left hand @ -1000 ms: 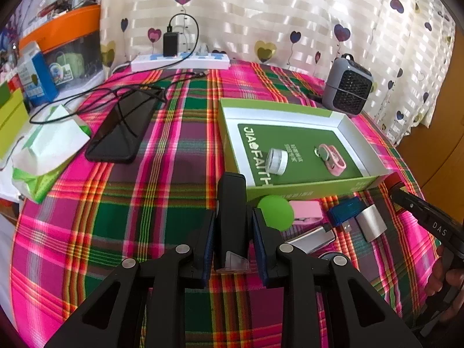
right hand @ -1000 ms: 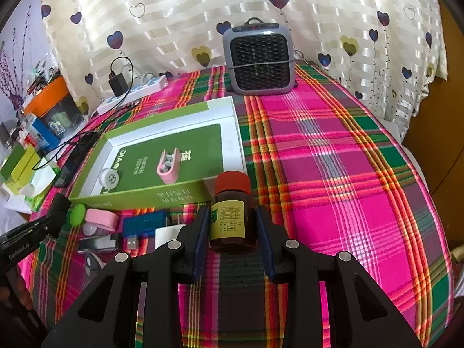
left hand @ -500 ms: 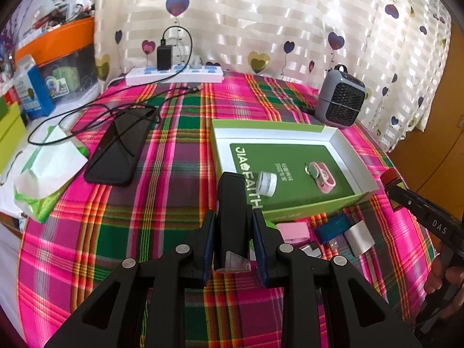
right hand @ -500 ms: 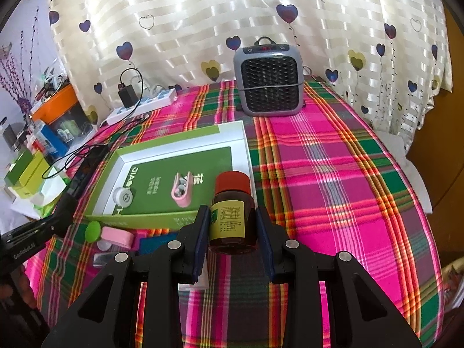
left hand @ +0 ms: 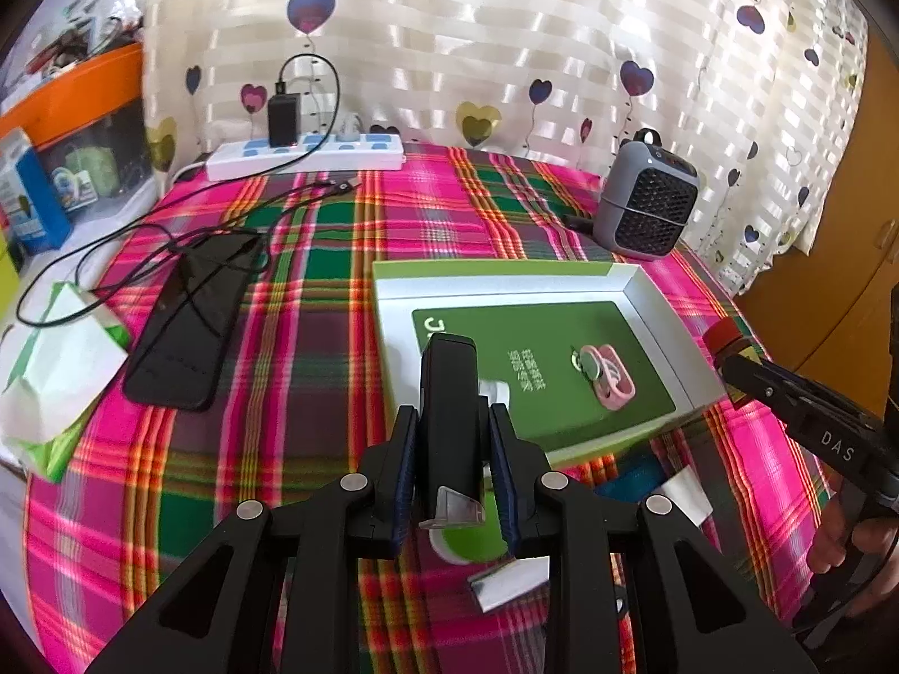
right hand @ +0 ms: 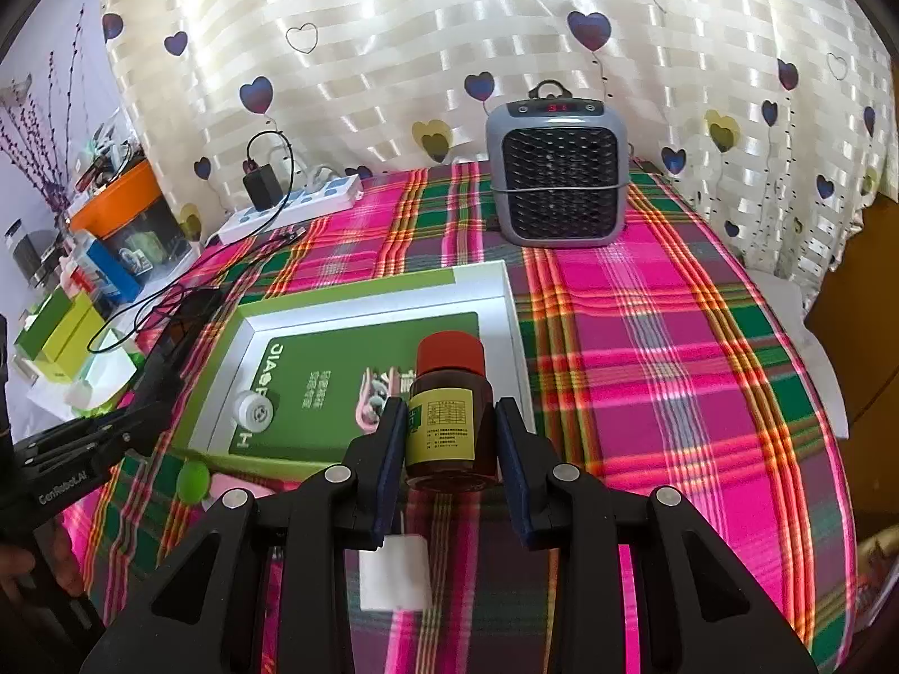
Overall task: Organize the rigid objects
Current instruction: 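Lift the brown bottle with the right gripper while the left lifts the black stapler, then lower the bottle into the tray with the right gripper while the left lowers the stapler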
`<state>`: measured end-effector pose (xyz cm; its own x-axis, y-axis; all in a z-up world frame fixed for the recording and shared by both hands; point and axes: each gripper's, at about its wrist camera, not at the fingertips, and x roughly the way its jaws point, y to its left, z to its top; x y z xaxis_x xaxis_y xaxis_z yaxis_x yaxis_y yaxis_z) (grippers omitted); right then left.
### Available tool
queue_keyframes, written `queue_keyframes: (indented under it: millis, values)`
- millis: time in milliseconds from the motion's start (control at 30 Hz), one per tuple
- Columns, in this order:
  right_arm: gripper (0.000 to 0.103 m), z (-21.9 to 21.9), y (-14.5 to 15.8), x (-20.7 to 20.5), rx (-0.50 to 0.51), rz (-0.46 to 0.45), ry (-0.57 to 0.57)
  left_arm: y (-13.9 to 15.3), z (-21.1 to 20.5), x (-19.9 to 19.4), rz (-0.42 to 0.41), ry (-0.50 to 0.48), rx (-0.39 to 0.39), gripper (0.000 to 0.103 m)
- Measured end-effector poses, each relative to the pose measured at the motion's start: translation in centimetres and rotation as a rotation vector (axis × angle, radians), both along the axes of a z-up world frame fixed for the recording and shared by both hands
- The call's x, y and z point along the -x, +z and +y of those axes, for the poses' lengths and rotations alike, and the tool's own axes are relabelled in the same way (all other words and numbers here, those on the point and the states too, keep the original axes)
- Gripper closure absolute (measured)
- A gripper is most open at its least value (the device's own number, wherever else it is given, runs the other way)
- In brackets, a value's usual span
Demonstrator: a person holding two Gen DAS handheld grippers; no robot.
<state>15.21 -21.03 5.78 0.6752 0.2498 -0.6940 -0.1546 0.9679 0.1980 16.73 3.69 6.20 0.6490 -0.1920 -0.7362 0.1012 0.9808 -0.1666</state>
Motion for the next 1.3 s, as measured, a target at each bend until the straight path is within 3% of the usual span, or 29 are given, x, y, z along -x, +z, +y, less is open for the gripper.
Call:
queue_keyframes:
  millis: [633, 1300]
  values:
    - [0.07, 1.8, -1.7, -5.7, 0.014, 0.061, 0.057, -1.7, -1.7, -5.7, 0.044, -0.04, -0.015, 0.08]
    - [0.07, 2.8, -3.9, -8.7, 0.057, 0.128, 0.064, -2.9, -1.1, -6.3, 0.069, -0.021, -0.018, 0.08]
